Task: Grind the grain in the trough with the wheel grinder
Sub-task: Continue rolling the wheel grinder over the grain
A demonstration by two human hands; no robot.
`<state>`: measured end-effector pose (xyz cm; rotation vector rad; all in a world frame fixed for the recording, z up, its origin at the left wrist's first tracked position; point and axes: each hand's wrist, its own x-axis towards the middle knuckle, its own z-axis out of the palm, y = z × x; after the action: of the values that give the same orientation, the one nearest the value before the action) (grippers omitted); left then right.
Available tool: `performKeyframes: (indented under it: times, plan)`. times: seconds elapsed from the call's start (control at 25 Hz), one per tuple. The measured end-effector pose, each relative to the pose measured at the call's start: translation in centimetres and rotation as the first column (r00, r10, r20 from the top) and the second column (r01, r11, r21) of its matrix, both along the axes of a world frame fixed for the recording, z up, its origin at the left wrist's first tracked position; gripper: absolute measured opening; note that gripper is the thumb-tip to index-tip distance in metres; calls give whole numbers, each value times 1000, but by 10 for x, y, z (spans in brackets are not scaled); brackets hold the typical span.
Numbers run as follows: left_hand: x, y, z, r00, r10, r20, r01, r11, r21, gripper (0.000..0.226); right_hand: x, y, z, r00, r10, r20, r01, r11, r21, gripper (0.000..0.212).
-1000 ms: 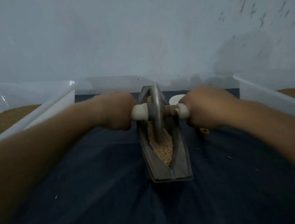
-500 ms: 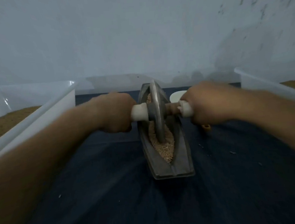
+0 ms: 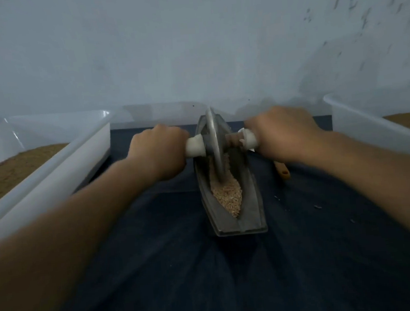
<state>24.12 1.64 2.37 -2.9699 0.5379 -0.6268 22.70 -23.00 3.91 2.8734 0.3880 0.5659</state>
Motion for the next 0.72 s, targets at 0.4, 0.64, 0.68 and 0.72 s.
performKeyframes:
  times: [0.4,0.64,0.68,0.72]
  plan:
    - [14,-18,-7,934,89,347,-106,994,29,5,24,10,-19,951,-164,261,138,984,114,9]
    - [0,-1,29,942,-80,-325,138,978,157,17,-21,-15,8,947,-7,-321,13,1000,16,29]
    - [-5,4,32,911,-85,-403,170,969,180,19,-31,-18,13,932,-3,-364,-3,1000,-17,39]
    - [-7,7,32,902,-84,-423,174,968,179,20,-35,-18,15,933,-1,-360,-9,1000,-25,42]
